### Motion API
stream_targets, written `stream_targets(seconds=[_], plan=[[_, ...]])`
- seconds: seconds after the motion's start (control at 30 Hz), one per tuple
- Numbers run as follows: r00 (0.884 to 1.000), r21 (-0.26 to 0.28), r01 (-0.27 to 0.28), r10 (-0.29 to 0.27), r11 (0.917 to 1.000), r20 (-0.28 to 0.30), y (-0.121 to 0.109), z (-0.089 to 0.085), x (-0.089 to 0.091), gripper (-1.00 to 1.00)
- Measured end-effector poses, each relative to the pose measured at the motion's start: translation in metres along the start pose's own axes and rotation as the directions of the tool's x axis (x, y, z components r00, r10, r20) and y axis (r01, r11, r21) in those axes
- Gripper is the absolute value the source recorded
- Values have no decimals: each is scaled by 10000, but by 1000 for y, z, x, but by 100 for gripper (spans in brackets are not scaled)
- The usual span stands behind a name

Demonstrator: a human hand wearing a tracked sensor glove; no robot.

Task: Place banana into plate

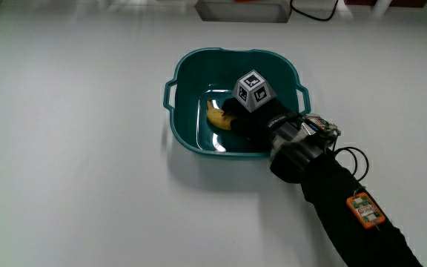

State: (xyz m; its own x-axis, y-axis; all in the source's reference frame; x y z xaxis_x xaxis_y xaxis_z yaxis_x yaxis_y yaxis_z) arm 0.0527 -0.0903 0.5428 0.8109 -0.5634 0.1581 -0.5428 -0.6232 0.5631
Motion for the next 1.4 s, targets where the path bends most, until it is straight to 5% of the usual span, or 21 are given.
stream_targets(seconds=[0.27,0.57,0.87,1.4], plan=[[9999,-24,104,-104,9999,51,-1,-1,2,-22],[9971,-249,246,-263,9994,-719,-1,-4,10,-61],[9918,137,598,-578,9981,-1143,-7,9,16,-100],[9870,733,1029,-927,9920,-1312,-37,37,37,-100]])
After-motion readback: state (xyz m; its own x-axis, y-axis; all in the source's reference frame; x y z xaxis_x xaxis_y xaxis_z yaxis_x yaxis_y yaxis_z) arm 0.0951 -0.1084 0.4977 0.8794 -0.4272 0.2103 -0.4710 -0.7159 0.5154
